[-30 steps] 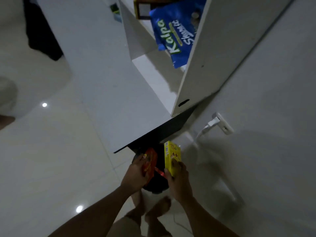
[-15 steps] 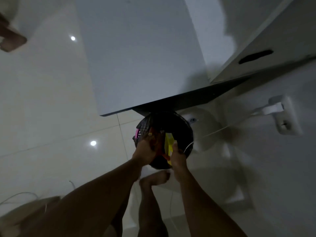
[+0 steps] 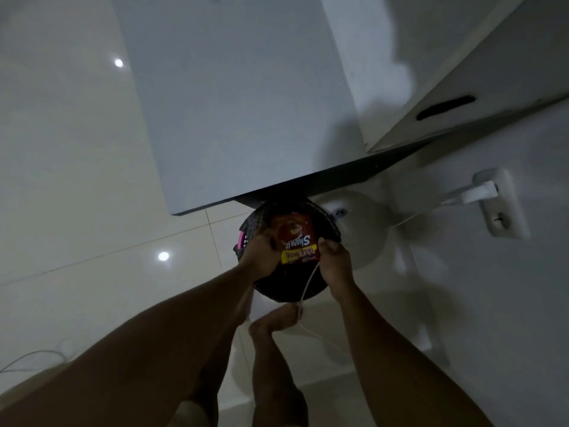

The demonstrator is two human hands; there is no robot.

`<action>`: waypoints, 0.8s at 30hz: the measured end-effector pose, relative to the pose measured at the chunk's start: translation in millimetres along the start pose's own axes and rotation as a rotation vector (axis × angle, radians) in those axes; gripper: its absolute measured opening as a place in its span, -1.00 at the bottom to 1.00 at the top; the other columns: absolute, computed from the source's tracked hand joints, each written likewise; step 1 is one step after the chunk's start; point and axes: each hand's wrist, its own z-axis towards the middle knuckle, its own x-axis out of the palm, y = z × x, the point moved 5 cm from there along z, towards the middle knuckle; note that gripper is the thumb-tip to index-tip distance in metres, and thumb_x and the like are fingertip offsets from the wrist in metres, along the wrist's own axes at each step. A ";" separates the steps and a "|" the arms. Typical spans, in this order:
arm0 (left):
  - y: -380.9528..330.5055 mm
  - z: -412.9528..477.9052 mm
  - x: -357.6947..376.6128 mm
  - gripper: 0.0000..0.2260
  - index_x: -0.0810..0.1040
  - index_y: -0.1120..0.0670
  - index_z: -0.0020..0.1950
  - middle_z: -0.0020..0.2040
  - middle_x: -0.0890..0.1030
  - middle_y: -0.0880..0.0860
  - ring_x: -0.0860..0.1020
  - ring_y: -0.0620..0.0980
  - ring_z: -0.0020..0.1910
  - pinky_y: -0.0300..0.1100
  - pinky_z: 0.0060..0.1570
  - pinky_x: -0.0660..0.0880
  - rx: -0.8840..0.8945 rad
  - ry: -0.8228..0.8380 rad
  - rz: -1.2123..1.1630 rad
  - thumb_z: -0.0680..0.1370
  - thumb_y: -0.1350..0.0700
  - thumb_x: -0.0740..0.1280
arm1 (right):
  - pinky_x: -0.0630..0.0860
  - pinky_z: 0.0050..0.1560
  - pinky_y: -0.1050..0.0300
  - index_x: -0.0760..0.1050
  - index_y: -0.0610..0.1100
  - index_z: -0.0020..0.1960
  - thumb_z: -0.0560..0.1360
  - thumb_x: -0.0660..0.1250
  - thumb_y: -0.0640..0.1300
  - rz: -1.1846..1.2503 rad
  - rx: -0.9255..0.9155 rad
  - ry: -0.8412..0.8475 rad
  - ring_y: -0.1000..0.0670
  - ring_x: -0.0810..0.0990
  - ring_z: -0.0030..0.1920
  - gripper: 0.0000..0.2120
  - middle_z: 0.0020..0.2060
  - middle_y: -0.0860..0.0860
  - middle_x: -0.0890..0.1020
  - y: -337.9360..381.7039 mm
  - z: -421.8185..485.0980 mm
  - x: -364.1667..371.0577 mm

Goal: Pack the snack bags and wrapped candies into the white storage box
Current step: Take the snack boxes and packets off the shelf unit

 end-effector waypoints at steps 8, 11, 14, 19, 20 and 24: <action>-76.2 -80.6 -83.8 -0.63 0.55 0.04 0.31 0.24 0.60 0.07 0.56 0.07 0.21 -0.15 0.17 0.49 0.153 -0.123 0.046 0.52 0.01 0.26 | 0.48 0.09 0.06 0.57 -0.24 0.14 0.65 0.16 -0.07 -0.112 -0.355 -0.052 -0.11 0.58 0.08 -0.70 0.05 -0.14 0.63 131.0 -108.6 -28.9; -111.9 -120.2 -125.9 -0.69 0.57 0.11 0.28 0.21 0.63 0.10 0.58 0.08 0.18 -0.12 0.14 0.50 0.276 -0.183 0.078 0.59 0.03 0.27 | 0.47 0.08 0.11 0.54 -0.21 0.19 0.64 0.20 -0.05 -0.034 -0.447 -0.097 -0.07 0.58 0.09 -0.72 0.03 -0.08 0.62 183.7 -162.0 -37.6; -140.8 -149.5 -176.6 -0.73 0.59 0.12 0.24 0.18 0.65 0.08 0.61 0.05 0.11 -0.13 0.12 0.52 0.360 -0.241 0.082 0.60 0.04 0.28 | 0.41 0.04 0.20 0.55 -0.16 0.20 0.64 0.22 -0.02 0.020 -0.539 -0.127 0.02 0.55 0.07 -0.73 0.10 -0.03 0.62 231.6 -206.3 -37.3; -199.6 -173.3 -288.2 -0.70 0.58 0.12 0.27 0.20 0.64 0.08 0.63 0.05 0.10 -0.09 0.15 0.53 0.532 -0.425 0.130 0.61 0.01 0.27 | 0.44 0.14 0.14 0.55 -0.13 0.23 0.63 0.22 0.00 0.065 -0.707 -0.222 -0.03 0.55 0.15 -0.71 0.19 -0.03 0.61 312.5 -263.6 -45.1; -214.8 -177.8 -309.4 -0.70 0.57 0.12 0.27 0.20 0.64 0.08 0.63 0.06 0.10 -0.09 0.15 0.52 0.571 -0.454 0.134 0.61 0.01 0.27 | 0.46 0.17 0.11 0.55 -0.13 0.23 0.62 0.23 -0.01 0.071 -0.738 -0.246 -0.04 0.56 0.16 -0.71 0.18 -0.03 0.61 327.2 -273.0 -47.5; -278.3 -187.6 -378.7 -0.69 0.57 0.13 0.28 0.20 0.64 0.09 0.63 0.07 0.10 -0.07 0.17 0.53 0.744 -0.531 0.135 0.60 0.01 0.28 | 0.48 0.16 0.13 0.56 -0.12 0.22 0.61 0.26 -0.04 0.108 -0.865 -0.380 -0.02 0.58 0.15 -0.74 0.15 -0.02 0.62 384.4 -306.1 -56.2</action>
